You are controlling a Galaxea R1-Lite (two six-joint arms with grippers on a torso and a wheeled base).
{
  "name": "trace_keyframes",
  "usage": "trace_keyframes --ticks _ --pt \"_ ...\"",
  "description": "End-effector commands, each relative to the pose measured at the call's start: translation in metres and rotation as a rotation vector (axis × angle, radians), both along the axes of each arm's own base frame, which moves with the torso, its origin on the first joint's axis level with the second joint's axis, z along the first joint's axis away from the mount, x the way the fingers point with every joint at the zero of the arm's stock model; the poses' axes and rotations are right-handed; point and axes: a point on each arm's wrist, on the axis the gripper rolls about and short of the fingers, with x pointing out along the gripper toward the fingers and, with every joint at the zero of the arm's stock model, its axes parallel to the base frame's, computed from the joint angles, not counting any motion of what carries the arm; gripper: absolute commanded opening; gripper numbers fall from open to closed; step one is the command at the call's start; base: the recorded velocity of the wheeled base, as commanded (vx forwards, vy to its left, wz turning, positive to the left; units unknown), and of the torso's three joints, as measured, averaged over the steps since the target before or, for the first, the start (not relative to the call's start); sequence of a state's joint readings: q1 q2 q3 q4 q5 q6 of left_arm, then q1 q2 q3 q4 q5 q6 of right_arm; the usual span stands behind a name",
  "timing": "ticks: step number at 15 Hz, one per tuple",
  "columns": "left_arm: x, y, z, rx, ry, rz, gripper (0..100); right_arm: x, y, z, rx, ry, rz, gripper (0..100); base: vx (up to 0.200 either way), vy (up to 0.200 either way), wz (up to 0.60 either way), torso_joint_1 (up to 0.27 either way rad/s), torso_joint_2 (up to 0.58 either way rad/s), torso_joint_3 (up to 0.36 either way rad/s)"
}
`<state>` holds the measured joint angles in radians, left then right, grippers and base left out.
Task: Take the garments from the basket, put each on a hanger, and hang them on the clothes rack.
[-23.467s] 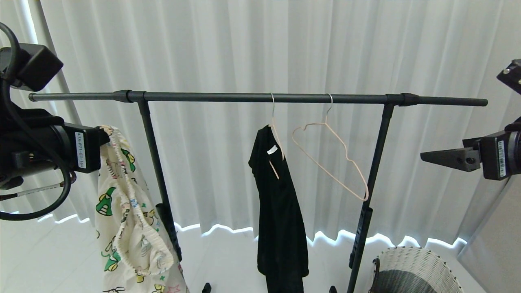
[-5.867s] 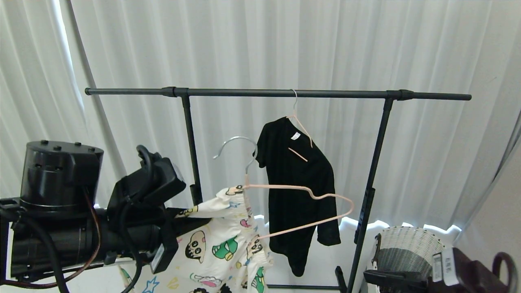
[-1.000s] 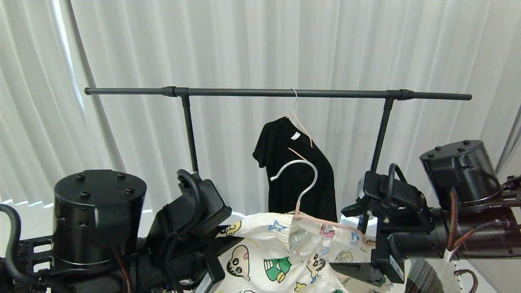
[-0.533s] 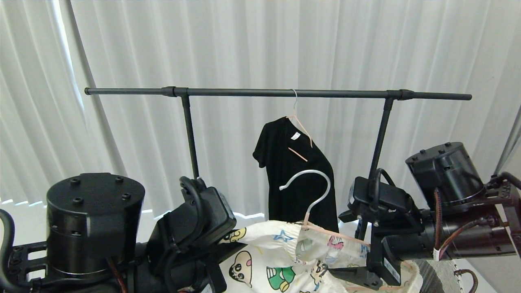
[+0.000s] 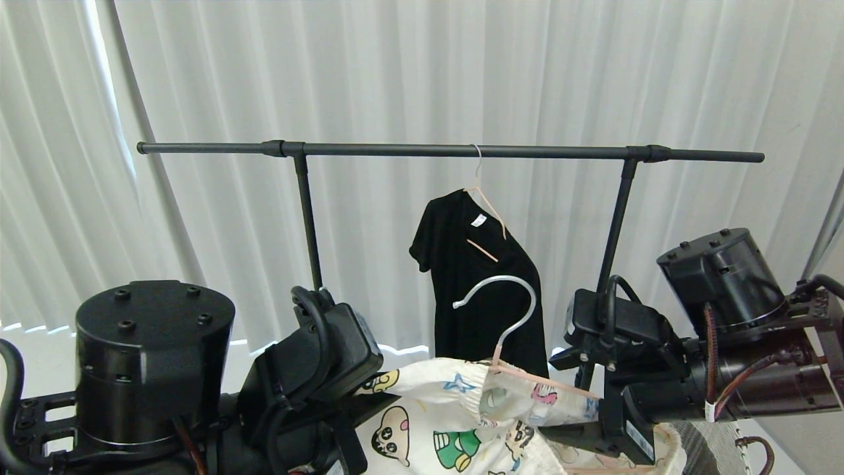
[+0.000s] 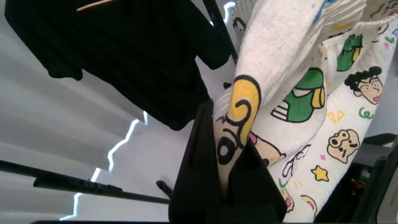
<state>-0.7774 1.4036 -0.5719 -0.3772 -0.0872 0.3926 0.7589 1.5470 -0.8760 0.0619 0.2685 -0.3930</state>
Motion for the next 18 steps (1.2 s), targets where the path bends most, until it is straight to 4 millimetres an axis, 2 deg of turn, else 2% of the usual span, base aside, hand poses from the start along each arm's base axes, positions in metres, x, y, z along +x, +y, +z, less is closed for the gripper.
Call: trace_keyframes --ticks 1,8,9,15,18 --pt "0.0 0.0 -0.001 0.002 0.002 -0.001 0 0.0 0.0 0.001 0.0 -0.005 -0.001 0 0.0 0.0 0.0 0.0 0.0 0.0" --pt "0.0 0.0 0.0 0.003 0.001 0.002 0 0.0 0.0 0.003 0.007 -0.02 0.005 0 0.0 0.0 0.0 0.0 0.0 0.0" --pt "0.001 -0.001 0.0 0.002 0.0 0.002 100 -0.001 0.0 0.004 0.005 -0.029 0.012 0 0.0 0.0 0.0 0.0 0.0 0.0" --pt "0.006 0.003 0.001 -0.019 -0.004 0.039 100 -0.01 -0.012 0.021 0.042 -0.101 0.022 0 0.0 0.0 0.0 0.0 0.0 0.0" --pt "0.003 0.007 0.004 -0.029 -0.016 0.042 100 -0.003 -0.028 0.024 0.045 -0.111 -0.05 0 0.0 0.0 0.0 0.0 0.0 0.0"
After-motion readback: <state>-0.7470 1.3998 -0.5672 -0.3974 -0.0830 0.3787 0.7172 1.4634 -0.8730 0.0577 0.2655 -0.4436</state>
